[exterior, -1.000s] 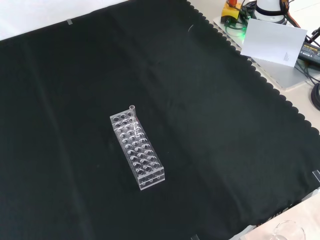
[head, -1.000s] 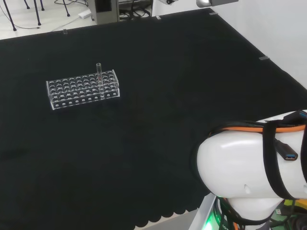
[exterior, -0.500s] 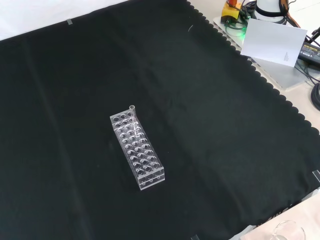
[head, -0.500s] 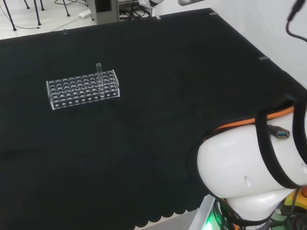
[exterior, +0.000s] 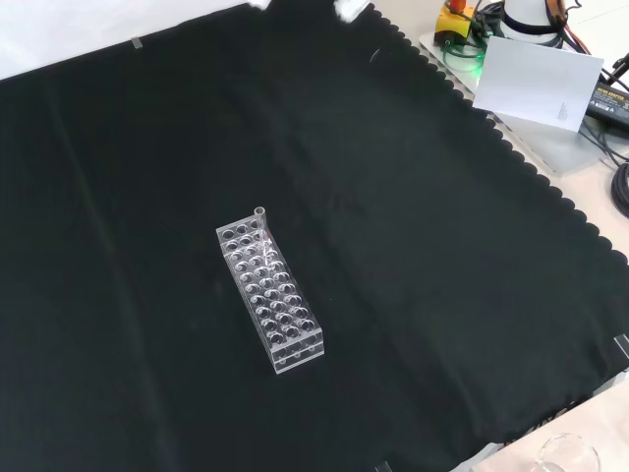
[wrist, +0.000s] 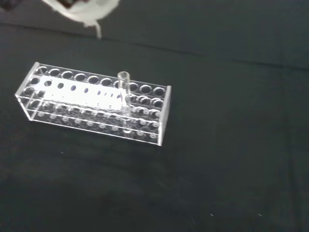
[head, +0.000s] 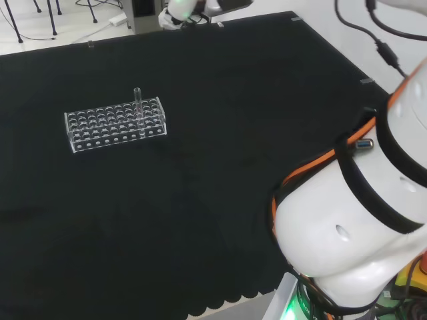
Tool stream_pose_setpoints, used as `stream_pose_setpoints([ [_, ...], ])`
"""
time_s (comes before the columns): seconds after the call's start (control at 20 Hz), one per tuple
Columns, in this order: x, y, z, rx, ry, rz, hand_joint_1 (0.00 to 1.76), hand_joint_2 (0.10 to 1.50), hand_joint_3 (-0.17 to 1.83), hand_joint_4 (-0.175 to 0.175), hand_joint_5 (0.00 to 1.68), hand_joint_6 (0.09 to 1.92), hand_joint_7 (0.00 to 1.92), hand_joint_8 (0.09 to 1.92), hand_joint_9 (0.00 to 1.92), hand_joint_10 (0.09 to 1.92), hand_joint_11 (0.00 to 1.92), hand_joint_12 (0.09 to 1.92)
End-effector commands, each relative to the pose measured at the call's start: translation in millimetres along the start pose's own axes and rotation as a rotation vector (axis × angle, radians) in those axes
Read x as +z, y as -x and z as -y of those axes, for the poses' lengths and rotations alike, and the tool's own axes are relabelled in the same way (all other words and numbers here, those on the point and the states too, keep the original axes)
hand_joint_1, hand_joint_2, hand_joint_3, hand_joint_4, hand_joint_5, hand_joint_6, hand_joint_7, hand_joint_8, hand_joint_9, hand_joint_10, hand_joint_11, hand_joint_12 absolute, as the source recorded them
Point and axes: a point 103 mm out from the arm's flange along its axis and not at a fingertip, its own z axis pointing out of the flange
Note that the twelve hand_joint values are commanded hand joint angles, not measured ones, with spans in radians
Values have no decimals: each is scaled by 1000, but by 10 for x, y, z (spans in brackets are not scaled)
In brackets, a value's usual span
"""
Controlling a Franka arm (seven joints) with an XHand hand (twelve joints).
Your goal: Pick up the test tube.
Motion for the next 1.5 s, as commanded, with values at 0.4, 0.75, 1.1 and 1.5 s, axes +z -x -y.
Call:
stream_pose_setpoints([
  [0.4, 527, -500, -1015, -79, -97, -18, 985, 601, 741, -100, 392, 211, 417, 863, 318, 962, 35, 1576],
  [0.75, 953, -556, -1308, -85, -161, 14, 1017, 586, 786, -115, 369, 481, 529, 857, 396, 938, 78, 1563],
  [1.1, 1315, -552, -1607, -73, -210, 41, 1020, 581, 803, -117, 335, 594, 537, 867, 408, 935, 85, 1562],
  [1.5, 1654, -500, -1859, -67, -249, 111, 1018, 581, 808, -117, 333, 614, 531, 869, 409, 936, 88, 1561],
])
